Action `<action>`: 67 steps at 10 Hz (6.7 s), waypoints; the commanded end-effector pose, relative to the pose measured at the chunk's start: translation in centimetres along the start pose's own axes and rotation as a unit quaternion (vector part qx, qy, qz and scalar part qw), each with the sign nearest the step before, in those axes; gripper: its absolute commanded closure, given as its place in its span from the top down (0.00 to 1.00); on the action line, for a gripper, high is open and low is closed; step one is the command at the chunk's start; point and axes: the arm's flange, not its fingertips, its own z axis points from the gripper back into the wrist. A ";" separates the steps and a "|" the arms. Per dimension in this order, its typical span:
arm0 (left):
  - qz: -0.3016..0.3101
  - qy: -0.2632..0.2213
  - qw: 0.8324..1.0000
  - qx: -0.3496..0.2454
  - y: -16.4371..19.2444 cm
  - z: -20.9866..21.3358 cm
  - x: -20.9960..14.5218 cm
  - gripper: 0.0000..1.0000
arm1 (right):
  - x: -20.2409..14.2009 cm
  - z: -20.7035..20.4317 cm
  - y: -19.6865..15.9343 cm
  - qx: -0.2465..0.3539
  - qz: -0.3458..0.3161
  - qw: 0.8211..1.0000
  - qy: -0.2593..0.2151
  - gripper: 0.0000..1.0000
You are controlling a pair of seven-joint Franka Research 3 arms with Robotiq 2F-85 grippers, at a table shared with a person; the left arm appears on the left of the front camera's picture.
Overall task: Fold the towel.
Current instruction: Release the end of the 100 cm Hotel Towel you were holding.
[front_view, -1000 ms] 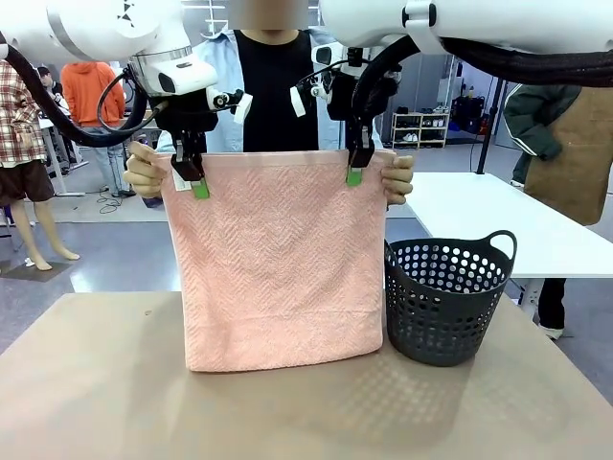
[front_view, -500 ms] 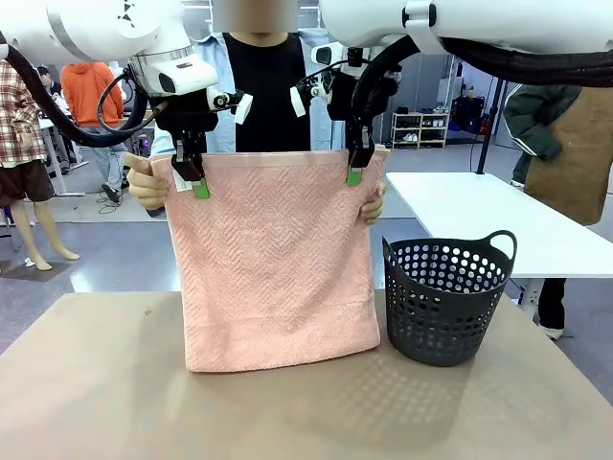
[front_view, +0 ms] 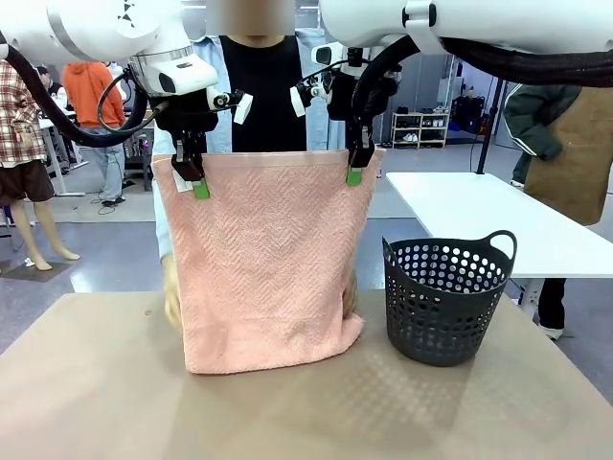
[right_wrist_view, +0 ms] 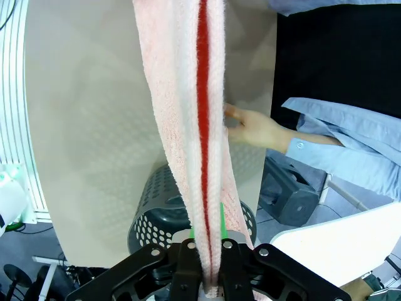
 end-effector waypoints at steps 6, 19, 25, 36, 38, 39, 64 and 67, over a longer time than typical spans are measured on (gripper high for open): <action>0.003 -0.001 1.000 0.002 0.1 0.2 0.0 0.00 | 0.0 0.1 0.0 -0.002 0.000 1.000 0.000 0.00; 0.003 -0.001 1.000 0.002 0.1 0.2 0.0 0.00 | 0.0 0.1 0.0 -0.002 0.000 1.000 0.000 0.00; 0.003 -0.001 1.000 0.002 0.1 0.2 0.0 0.00 | 0.0 0.1 0.0 -0.002 0.000 1.000 0.000 0.00; 0.003 -0.001 1.000 0.002 0.1 0.2 0.0 0.00 | 0.0 0.1 0.0 -0.002 0.000 1.000 0.000 0.00; 0.000 0.000 1.000 0.000 0.0 0.0 0.0 0.40 | 0.0 0.0 0.0 0.000 0.000 1.000 0.000 0.24; 0.011 0.000 1.000 -0.005 0.0 0.2 0.0 0.40 | -0.1 0.0 0.1 0.020 0.011 1.000 -0.002 0.38; 0.373 -0.190 0.891 0.176 -23.4 13.2 -25.6 1.00 | -33.0 9.6 20.6 -0.091 -0.399 0.869 -0.280 1.00; 0.366 -0.196 0.895 0.163 -23.6 14.0 -26.1 1.00 | -34.0 9.8 20.3 -0.081 -0.388 0.873 -0.285 1.00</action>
